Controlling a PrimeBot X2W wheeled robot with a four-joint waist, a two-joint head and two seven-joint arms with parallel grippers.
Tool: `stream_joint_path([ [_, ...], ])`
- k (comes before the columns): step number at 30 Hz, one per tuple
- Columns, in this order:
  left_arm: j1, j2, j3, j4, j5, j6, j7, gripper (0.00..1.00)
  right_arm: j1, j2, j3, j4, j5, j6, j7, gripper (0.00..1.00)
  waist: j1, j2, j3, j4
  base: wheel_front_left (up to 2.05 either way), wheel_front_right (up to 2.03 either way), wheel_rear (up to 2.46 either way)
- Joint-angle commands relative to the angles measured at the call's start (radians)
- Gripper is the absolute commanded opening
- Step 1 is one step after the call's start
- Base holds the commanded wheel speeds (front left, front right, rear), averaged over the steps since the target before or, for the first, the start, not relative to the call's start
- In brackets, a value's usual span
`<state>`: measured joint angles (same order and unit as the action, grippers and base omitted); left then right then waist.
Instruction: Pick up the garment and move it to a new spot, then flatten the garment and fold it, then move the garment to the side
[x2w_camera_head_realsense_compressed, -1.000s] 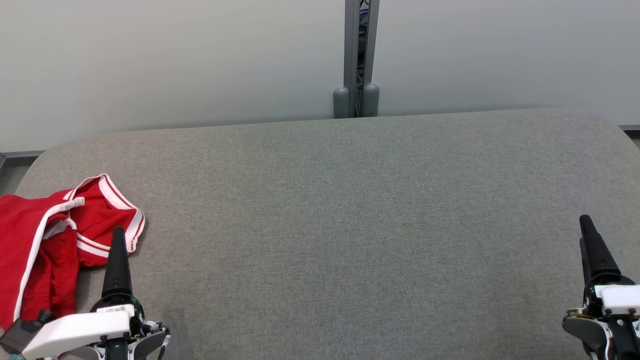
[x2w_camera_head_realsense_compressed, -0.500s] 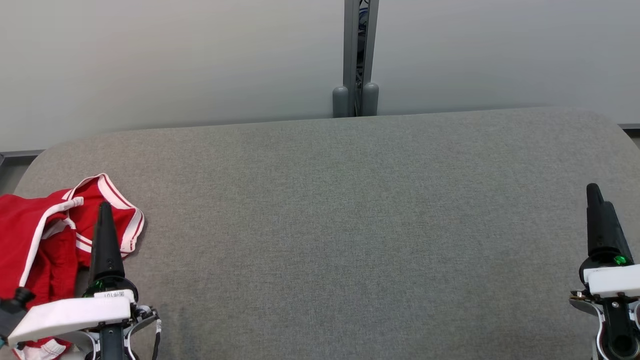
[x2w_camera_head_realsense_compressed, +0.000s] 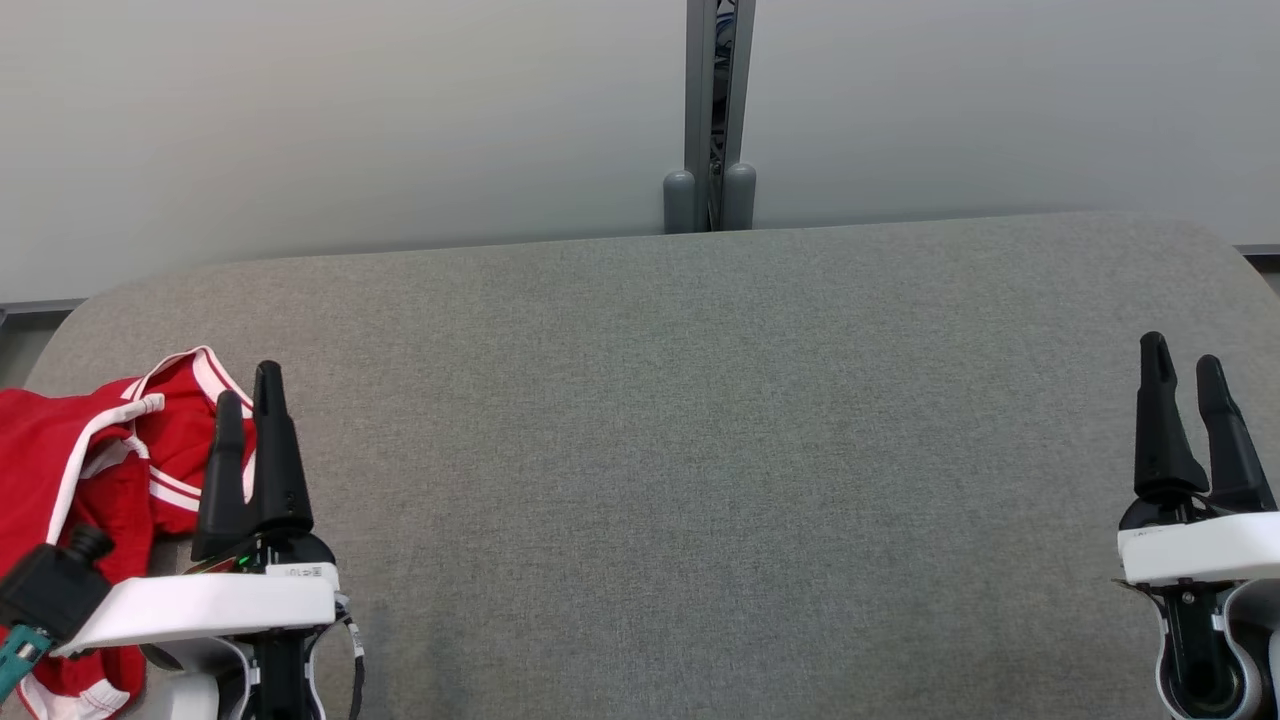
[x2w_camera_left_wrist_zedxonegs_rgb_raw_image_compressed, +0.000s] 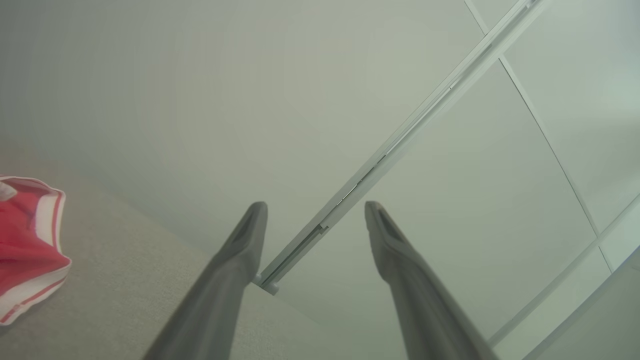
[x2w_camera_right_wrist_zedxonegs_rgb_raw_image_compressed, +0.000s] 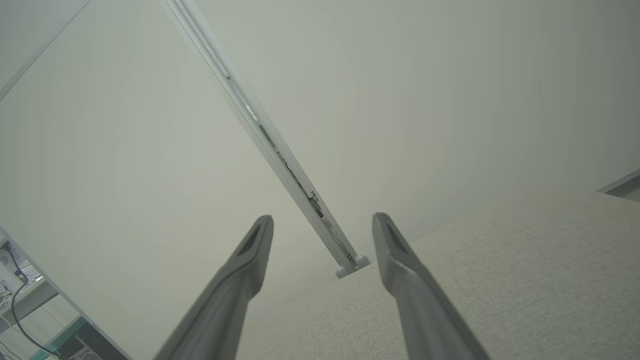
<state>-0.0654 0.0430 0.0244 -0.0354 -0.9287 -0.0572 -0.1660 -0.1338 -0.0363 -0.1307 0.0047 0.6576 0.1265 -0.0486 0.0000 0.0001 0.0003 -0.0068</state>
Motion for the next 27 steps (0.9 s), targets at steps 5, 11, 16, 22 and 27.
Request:
stream_joint_path([
  [5, -0.015, 0.007, -0.053, -0.023, 0.138, 0.022, -0.012, 1.0, 0.004, -0.011, 0.031, 0.016, -0.094, 0.005, -0.03, 1.0, 0.0, -0.0001, -0.002, -0.001, 0.0, 0.0, 0.0],
  [11, -0.002, 0.007, -0.111, 0.023, 0.286, 0.057, -0.023, 1.0, 0.013, -0.012, 0.075, 0.082, -0.22, 0.006, -0.053, 1.0, 0.0, -0.0001, -0.004, -0.003, 0.0, 0.0, 0.0],
  [16, -0.007, 0.007, -0.144, 0.063, 0.391, 0.097, -0.032, 1.0, 0.007, -0.013, 0.087, 0.103, -0.276, 0.006, -0.072, 1.0, 0.0, -0.0001, -0.004, -0.004, 0.0, 0.0, 0.0],
  [22, -0.015, 0.007, -0.178, 0.109, 0.51, 0.123, -0.041, 1.0, 0.007, -0.013, 0.103, 0.122, -0.339, 0.006, -0.093, 1.0, 0.0, -0.0001, -0.004, -0.004, 0.0, 0.0, 0.0],
  [27, -0.022, 0.008, -0.197, 0.131, 0.573, 0.158, -0.049, 1.0, 0.008, -0.014, 0.111, 0.137, -0.368, 0.006, -0.108, 1.0, 0.0, -0.0001, -0.004, -0.005, 0.0, 0.0, 0.0],
])
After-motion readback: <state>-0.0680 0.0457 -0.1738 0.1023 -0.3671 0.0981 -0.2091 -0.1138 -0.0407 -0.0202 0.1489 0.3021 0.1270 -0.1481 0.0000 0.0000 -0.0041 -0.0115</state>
